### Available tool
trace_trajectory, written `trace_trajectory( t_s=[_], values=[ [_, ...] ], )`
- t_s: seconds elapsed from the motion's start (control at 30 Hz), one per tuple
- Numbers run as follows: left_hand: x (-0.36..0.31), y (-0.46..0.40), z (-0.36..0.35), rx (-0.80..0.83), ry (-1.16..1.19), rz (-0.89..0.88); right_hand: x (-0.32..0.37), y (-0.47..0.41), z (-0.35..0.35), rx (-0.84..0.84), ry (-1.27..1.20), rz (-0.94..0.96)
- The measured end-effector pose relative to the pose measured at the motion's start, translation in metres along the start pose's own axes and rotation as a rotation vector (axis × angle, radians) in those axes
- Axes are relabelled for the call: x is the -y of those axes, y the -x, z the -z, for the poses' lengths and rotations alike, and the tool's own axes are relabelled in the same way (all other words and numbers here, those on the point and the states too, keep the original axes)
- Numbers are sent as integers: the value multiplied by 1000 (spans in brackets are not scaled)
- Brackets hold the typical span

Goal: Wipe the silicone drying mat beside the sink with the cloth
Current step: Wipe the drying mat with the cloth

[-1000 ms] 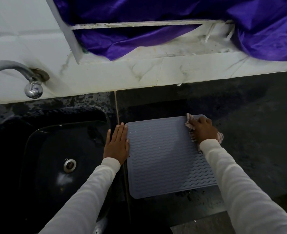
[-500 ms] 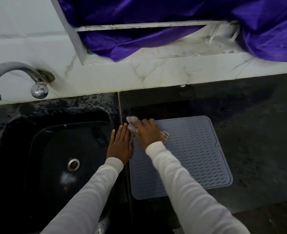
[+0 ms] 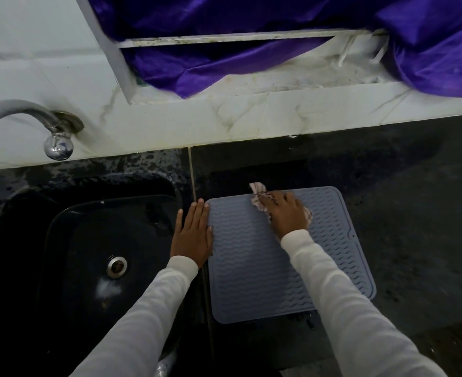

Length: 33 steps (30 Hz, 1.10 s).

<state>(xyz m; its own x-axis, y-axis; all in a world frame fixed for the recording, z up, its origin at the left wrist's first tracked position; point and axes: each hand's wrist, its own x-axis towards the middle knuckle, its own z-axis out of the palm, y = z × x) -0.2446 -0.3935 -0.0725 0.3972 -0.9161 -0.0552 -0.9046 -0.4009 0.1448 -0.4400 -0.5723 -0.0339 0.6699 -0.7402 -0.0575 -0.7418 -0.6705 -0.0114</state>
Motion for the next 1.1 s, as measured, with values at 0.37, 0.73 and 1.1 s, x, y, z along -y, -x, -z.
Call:
trace_trajectory(
  t_s=[0.37, 0.73, 1.1],
  values=[
    [-1, 1, -1, -17, 10, -2, -125, 15, 11, -1, 58, -342],
    [-2, 1, 0, 0, 18, 3, -79, 5, 29, -183, -343, -433],
    [2, 0, 0, 20, -69, -35, 132, 12, -3, 96, -389, -13]
  ],
)
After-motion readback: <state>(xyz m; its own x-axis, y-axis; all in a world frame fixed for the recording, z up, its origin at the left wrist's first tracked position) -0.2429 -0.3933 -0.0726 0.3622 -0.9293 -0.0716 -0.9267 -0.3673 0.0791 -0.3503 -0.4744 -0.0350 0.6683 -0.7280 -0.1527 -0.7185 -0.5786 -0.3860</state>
